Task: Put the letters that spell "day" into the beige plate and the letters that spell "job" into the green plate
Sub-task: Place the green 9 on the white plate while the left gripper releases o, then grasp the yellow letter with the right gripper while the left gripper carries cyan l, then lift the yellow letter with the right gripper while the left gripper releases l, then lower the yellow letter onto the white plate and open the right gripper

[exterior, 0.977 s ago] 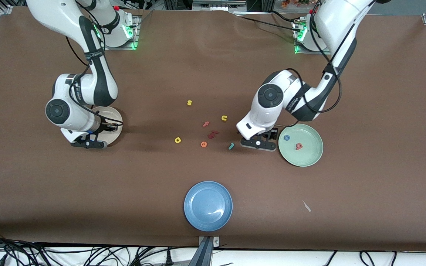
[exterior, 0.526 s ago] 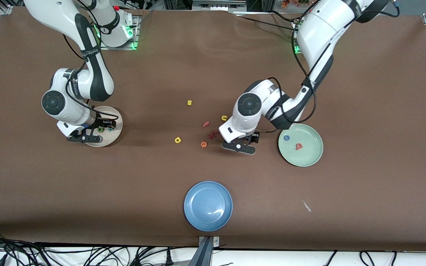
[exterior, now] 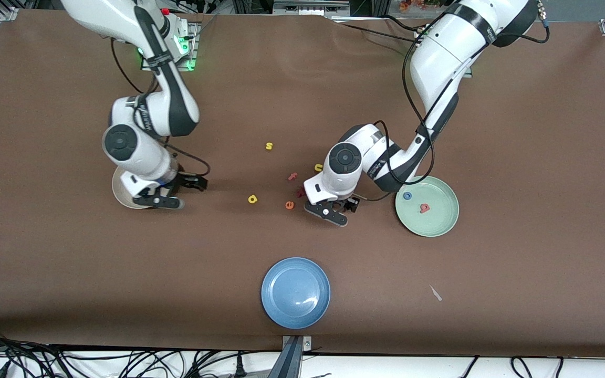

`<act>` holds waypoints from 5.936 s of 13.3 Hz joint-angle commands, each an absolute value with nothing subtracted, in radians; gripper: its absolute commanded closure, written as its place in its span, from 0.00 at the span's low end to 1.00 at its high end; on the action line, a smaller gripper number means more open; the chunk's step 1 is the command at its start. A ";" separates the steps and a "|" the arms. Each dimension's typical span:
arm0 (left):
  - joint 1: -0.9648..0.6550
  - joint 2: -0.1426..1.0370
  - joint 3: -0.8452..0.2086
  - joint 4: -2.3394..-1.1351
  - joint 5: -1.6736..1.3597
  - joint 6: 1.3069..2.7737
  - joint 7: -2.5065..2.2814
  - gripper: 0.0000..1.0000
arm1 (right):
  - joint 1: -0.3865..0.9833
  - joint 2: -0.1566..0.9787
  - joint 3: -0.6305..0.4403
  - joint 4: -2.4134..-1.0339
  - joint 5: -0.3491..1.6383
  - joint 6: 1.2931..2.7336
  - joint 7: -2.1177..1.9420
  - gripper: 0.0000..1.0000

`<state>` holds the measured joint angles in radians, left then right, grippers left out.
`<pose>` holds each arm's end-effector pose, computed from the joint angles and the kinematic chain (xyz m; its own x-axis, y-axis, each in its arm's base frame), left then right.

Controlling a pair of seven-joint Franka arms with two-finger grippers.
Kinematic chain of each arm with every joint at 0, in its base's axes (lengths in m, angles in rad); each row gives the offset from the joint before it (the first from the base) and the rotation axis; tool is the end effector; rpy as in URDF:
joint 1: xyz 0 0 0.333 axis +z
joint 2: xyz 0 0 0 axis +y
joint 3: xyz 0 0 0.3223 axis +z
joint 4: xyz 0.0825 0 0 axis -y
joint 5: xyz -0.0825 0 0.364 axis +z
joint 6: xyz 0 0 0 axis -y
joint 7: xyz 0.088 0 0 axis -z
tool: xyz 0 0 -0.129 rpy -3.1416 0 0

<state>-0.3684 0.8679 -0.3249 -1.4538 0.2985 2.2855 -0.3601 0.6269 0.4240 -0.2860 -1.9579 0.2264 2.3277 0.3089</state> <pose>0.5787 -0.4130 0.1802 0.9136 -0.4065 0.0088 -0.4065 -0.9133 0.0238 0.5616 0.2138 0.2615 0.9937 -0.1034 -0.0444 -0.1048 -0.9940 -0.0309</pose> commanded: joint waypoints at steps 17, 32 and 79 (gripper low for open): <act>-0.206 0.732 -0.327 -1.434 0.322 2.038 -0.212 1.00 | 0.663 0.721 -0.156 -1.654 0.124 2.324 0.084 0.10; 0.017 0.536 -0.328 -1.869 0.328 2.027 -0.143 1.00 | 0.704 0.747 -0.156 -1.652 0.137 2.350 0.138 0.29; 0.017 -0.017 -0.101 -1.667 0.025 1.632 -0.035 0.00 | 0.676 0.390 -0.525 -2.001 0.140 2.165 0.126 0.00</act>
